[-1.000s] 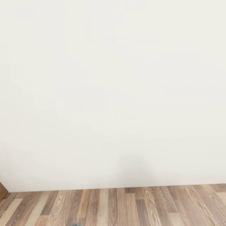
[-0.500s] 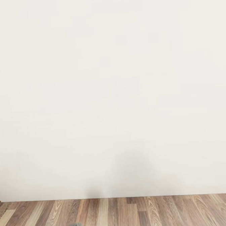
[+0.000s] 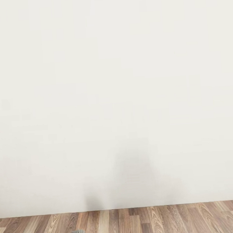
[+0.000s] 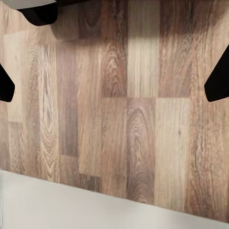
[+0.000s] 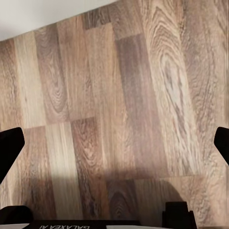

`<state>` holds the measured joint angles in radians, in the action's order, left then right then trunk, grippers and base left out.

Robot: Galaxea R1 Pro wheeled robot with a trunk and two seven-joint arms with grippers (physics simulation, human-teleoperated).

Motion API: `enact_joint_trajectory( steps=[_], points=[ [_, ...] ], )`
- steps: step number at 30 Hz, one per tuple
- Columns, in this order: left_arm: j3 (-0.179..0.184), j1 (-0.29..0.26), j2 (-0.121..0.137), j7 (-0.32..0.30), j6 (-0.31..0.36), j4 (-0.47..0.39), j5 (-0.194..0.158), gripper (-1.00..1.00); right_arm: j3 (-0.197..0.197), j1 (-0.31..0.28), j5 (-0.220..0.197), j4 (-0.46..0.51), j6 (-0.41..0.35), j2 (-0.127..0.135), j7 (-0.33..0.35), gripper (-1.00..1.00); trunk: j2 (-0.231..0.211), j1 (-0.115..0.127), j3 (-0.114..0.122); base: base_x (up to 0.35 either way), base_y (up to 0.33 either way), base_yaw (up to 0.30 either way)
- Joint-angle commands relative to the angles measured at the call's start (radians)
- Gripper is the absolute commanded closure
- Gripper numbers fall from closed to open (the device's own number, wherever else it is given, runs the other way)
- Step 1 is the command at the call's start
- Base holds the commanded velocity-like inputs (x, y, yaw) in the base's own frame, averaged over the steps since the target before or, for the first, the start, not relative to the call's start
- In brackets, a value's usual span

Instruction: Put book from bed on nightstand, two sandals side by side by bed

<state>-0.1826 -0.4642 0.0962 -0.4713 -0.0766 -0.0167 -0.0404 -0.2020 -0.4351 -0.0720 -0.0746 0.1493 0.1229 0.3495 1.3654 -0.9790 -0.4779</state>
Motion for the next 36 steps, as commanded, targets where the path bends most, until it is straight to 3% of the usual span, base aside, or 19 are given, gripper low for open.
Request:
enact_joint_trajectory(
  steps=[1,21,36],
  points=[
    [-0.001,-0.001,0.0,-0.004,-0.002,0.001,-0.004,-1.0,-0.002,-0.002,-0.008,-0.005,0.006,0.0,0.005,-1.0,0.001,0.0,-0.001,0.007,0.0,-0.249],
    [-0.001,-0.001,0.0,-0.004,-0.002,0.001,-0.004,-1.0,-0.002,-0.002,-0.009,-0.005,0.006,0.001,0.005,-1.0,0.001,0.0,-0.003,0.005,0.0,-0.276],
    [-0.001,-0.001,0.0,-0.004,-0.002,0.001,-0.004,-1.0,-0.002,-0.002,-0.008,-0.005,0.006,0.001,0.005,-1.0,0.001,0.0,-0.008,0.28,0.0,-0.28]
  ],
)
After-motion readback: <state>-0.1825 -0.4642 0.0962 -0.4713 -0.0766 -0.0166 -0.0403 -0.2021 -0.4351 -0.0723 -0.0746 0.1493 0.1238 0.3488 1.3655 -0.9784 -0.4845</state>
